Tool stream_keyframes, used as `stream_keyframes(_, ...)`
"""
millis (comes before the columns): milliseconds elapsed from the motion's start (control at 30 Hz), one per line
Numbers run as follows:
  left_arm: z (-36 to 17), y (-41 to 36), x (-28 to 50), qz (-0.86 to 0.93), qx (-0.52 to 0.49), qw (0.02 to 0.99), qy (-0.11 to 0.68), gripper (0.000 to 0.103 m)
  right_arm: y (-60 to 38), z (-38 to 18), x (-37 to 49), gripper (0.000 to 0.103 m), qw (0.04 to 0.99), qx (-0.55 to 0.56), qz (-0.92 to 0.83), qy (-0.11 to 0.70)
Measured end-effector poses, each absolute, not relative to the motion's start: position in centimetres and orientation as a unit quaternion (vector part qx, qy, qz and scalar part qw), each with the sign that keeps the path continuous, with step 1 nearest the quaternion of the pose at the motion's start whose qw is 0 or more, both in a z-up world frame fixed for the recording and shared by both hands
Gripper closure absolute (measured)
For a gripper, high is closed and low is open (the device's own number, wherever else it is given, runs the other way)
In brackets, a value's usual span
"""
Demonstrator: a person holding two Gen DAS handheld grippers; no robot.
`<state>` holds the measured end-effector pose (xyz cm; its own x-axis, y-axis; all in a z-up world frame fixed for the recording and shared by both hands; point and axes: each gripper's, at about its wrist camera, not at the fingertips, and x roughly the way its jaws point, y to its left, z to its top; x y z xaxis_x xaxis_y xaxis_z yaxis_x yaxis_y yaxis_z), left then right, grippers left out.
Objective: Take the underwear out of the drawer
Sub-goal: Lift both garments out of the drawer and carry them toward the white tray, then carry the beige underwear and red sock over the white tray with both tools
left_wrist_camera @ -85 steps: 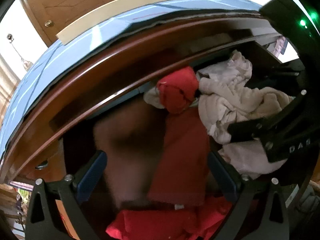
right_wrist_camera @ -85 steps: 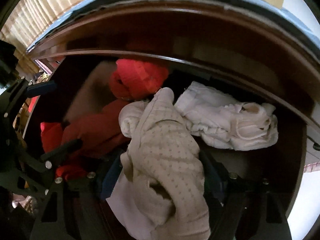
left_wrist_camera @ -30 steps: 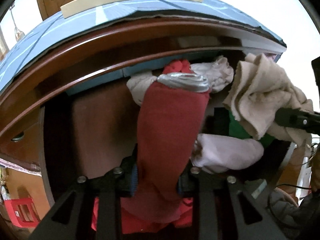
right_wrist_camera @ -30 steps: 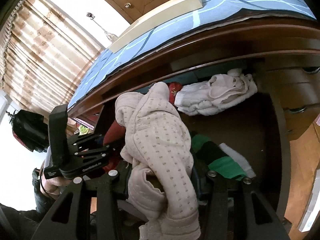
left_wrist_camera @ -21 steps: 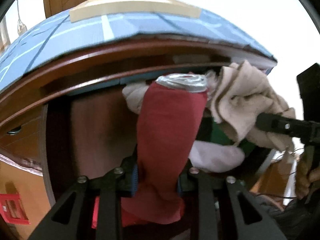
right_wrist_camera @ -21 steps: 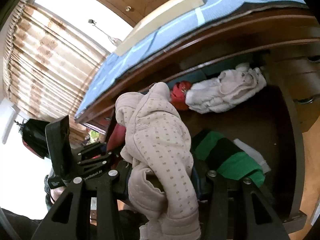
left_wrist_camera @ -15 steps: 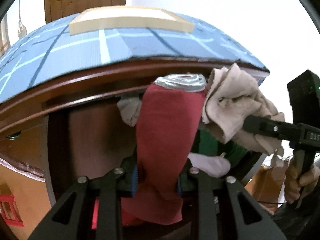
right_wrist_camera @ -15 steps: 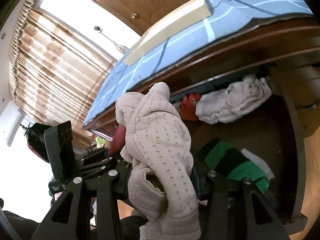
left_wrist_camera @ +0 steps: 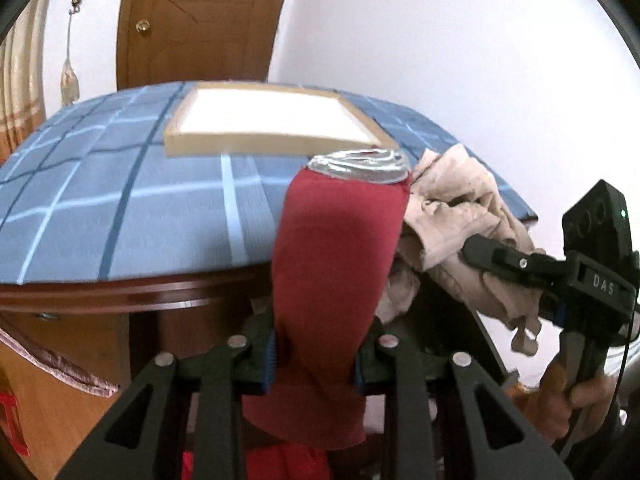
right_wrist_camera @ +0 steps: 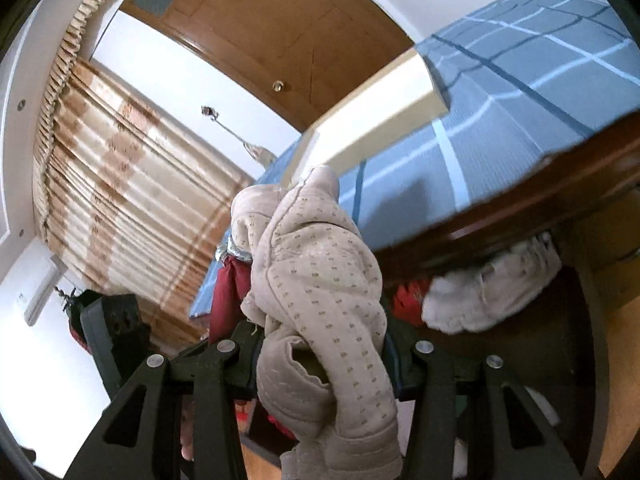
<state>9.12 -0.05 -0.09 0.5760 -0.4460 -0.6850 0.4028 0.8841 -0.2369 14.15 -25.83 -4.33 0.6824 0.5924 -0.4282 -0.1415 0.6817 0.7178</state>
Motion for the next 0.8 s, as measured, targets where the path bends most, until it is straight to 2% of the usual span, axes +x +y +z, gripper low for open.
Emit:
stream_keyframes(433,0.9,-1.3,13.2,-0.186,-0.032,0.919,0.345,0.077,-23.7,-2.7,18.2,0.055,0.888,0.322,0.167,0.281)
stream_keyframes(800,0.9,-1.5,15.4,-0.166,-0.054,0.925,0.338,0.077,-23.0,-1.9,20.5,0.055,0.902,0.318,0.137,0.257)
